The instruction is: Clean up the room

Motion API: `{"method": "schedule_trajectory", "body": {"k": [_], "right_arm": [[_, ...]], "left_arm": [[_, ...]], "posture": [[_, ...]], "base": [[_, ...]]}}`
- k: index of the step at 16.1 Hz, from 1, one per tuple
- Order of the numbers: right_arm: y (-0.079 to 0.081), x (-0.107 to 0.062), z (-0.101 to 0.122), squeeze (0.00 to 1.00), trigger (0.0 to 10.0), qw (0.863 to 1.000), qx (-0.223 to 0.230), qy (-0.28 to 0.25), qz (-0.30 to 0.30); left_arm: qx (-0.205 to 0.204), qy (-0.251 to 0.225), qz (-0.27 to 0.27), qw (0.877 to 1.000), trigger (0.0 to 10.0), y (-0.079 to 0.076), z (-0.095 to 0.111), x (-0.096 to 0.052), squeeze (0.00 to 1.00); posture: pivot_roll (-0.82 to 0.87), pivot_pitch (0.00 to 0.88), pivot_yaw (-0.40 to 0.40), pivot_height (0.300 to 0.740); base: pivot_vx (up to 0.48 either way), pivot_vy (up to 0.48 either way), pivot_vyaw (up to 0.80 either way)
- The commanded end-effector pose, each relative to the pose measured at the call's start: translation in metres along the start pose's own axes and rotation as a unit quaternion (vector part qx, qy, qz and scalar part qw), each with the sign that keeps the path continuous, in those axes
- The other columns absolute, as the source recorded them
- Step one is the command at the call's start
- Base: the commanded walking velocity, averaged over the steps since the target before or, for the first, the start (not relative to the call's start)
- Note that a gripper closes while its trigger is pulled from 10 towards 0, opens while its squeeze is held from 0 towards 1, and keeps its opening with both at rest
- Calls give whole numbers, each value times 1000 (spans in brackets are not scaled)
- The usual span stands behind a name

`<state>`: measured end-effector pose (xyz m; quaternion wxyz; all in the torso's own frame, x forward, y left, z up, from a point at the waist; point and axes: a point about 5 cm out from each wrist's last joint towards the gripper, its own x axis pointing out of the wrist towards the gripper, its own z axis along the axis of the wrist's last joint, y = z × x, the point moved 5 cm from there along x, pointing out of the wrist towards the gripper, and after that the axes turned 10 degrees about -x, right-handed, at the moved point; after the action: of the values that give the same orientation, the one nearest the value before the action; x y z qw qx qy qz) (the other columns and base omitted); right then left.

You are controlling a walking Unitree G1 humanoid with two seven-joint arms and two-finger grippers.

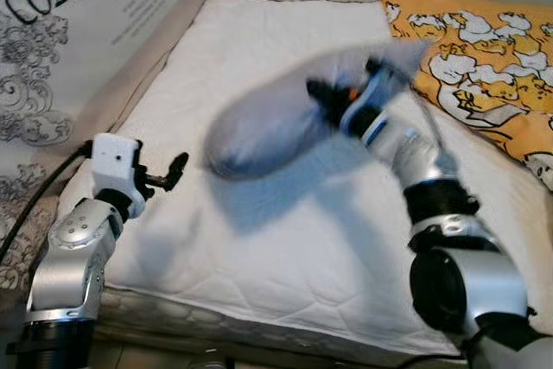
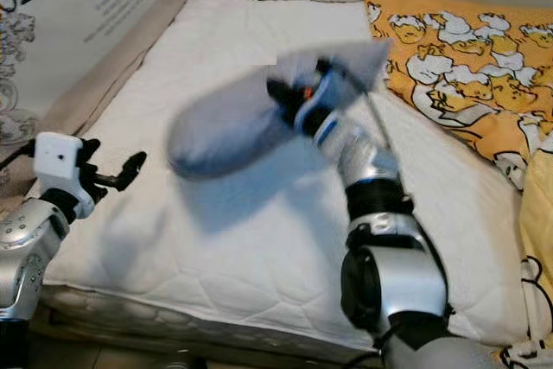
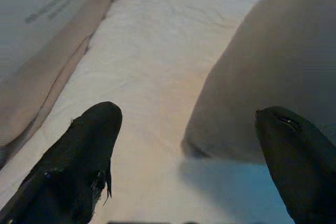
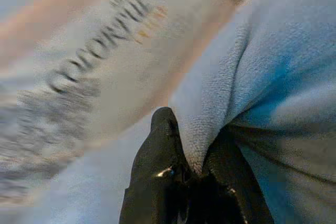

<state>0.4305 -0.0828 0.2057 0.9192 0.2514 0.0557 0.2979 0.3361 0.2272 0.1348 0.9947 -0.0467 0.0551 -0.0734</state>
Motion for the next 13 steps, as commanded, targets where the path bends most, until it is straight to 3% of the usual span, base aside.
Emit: {"method": "schedule_trajectory", "body": {"k": [1, 2, 3, 4, 6, 7, 8, 9, 11, 12, 13], "right_arm": [[3, -11, 32, 0, 0, 998, 11, -44, 34], [-2, -15, 32, 0, 0, 998, 18, -43, 34], [-36, -36, -2, 0, 0, 999, 21, 25, -2], [-46, -44, -15, 0, 0, 999, 16, 47, -12], [-76, -73, -68, 0, 431, 990, -11, 131, -50], [-84, -81, -82, 0, 745, 986, -13, 153, -64], [-99, -98, -109, 0, 1098, 976, -10, 194, -102], [-115, -116, -133, 0, 0, 961, -14, 233, -151], [-144, -143, -149, 0, 0, 928, -43, 261, -264], [-146, -142, -145, 0, 0, 928, -44, 247, -274], [-143, -141, -146, 0, 0, 930, -62, 257, -256]], "left_arm": [[-20, -33, 40, 998, 10000, 17, 14, -1, 0], [-26, -41, 51, 997, 10000, 22, 17, -1, 0], [-43, -54, 72, 995, 10000, 29, 20, 0, 0], [-48, -57, 73, 995, 10000, 29, 20, 1, 0], [-63, -63, 68, 994, 10000, 27, 20, 4, 0], [-66, -61, 64, 994, 10000, 25, 19, 6, 0], [-66, -44, 40, 996, 10000, 15, 11, 9, 0], [-69, -20, -3, 997, 10000, -1, 0, 13, 0], [-52, 33, -79, 995, 10000, -37, -26, 25, 0], [-49, 60, -93, 993, 10000, -46, -40, 35, 0], [-56, 74, -96, 991, 10000, -50, -47, 53, 0]], "posture": [[90, 0, -38, 740], [90, 0, -38, 740], [76, 0, -29, 740], [74, 0, -28, 740], [61, 0, -16, 740], [56, 0, -11, 740], [53, 0, -9, 740], [48, 0, -7, 740], [44, 0, -17, 740], [35, 0, -19, 740], [13, 0, -23, 740]], "base": [[0, 0, 0], [0, 0, 0], [0, 0, 0], [0, 0, 0], [0, 0, 0], [0, 0, 0], [0, 0, 0], [0, 0, 0], [0, 0, 0], [0, 0, 0], [0, 0, 0]]}}
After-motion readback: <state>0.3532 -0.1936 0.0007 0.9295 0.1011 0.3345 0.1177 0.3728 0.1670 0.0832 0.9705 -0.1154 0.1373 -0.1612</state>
